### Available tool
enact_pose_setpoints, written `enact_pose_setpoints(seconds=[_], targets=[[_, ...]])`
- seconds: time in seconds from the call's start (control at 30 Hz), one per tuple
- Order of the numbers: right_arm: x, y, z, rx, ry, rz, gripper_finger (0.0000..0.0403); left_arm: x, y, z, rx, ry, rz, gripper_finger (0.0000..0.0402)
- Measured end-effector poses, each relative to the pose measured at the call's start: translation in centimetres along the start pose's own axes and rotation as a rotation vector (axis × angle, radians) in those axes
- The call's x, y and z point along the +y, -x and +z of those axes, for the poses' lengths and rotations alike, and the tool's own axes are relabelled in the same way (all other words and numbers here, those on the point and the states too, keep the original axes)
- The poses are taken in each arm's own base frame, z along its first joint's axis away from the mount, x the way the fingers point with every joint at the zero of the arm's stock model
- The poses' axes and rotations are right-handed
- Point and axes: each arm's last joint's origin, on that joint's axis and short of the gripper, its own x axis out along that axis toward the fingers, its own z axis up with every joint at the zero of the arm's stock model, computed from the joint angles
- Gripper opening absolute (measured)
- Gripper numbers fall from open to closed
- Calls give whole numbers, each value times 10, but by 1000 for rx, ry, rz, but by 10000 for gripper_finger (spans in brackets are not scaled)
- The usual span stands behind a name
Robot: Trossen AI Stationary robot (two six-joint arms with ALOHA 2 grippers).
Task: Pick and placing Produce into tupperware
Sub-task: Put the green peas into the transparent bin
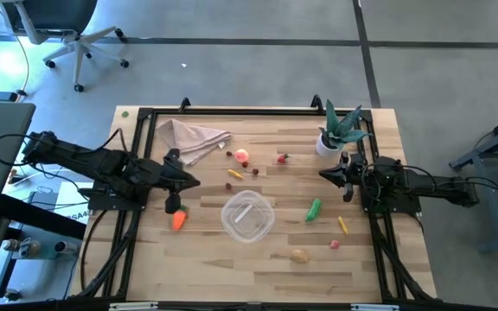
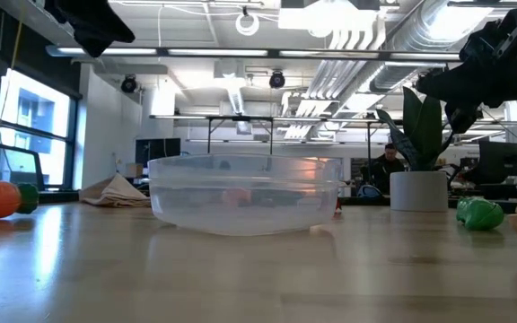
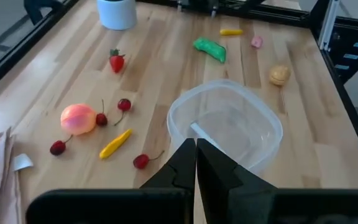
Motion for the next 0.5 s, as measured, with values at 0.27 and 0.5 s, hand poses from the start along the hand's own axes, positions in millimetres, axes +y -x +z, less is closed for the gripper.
enact_pose_setpoints(seconds=[0.27, 0.5], targets=[[0, 0, 0, -3, 0, 1, 0, -2, -11, -16, 20, -3, -94, 5], [0, 0, 0, -3, 0, 2, 0, 0, -12, -19, 40, -14, -64, 5]])
